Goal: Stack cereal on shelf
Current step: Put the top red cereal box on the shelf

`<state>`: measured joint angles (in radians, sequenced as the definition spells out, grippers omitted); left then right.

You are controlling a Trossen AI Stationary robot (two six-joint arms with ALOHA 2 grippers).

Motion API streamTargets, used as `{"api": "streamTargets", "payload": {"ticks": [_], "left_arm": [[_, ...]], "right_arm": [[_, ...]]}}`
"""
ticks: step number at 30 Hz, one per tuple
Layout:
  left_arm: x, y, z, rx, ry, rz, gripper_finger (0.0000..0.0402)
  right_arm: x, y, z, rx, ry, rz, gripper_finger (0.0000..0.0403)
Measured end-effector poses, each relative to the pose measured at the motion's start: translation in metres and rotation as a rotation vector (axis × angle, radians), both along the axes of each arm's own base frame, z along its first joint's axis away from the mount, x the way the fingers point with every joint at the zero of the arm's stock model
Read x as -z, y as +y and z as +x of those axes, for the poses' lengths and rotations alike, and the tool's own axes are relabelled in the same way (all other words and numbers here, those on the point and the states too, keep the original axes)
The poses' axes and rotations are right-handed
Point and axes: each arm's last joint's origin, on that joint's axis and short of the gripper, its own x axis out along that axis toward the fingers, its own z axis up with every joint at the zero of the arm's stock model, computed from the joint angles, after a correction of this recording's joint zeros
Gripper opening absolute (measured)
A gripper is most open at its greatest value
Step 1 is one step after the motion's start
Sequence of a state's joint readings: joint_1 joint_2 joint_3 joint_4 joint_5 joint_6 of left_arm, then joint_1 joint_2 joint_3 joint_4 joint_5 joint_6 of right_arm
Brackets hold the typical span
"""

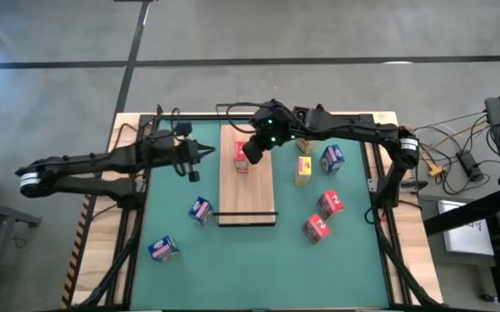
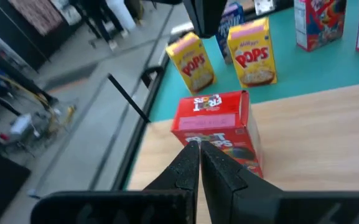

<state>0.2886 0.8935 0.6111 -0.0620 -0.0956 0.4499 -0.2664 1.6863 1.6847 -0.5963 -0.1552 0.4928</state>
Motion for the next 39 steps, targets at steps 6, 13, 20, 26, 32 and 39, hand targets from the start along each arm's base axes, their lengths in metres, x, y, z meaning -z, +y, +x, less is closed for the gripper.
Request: {"api": "streamTargets", "payload": {"ticks": [6, 13, 20, 26, 32, 39], "left_arm": [[-0.002, -0.008, -0.024, 0.049, -0.052, 0.068, 0.0000], [0.007, -0.015, -0.044, 0.106, -0.066, 0.176, 0.0000], [0.004, -0.019, -0.056, 0.113, -0.113, 0.214, 0.0000], [0.003, -0.020, -0.057, 0.130, -0.132, 0.196, 0.0000], [0.005, -0.019, -0.054, 0.128, -0.123, 0.177, 0.0000], [0.007, -0.017, -0.049, 0.128, -0.112, 0.172, 0.0000]], "right_arm": [[-0.012, 0.015, 0.013, 0.054, -0.035, -0.005, 0.0009], [-0.012, 0.035, 0.022, 0.110, -0.034, -0.007, 0.0009], [0.017, 0.062, 0.022, -0.027, 0.088, -0.091, 0.0009], [0.047, 0.064, 0.021, -0.052, 0.134, -0.114, 0.0009], [0.073, 0.059, 0.020, -0.059, 0.130, -0.134, 0.0009], [0.085, 0.043, 0.019, -0.034, 0.096, -0.184, 0.0009]]}}
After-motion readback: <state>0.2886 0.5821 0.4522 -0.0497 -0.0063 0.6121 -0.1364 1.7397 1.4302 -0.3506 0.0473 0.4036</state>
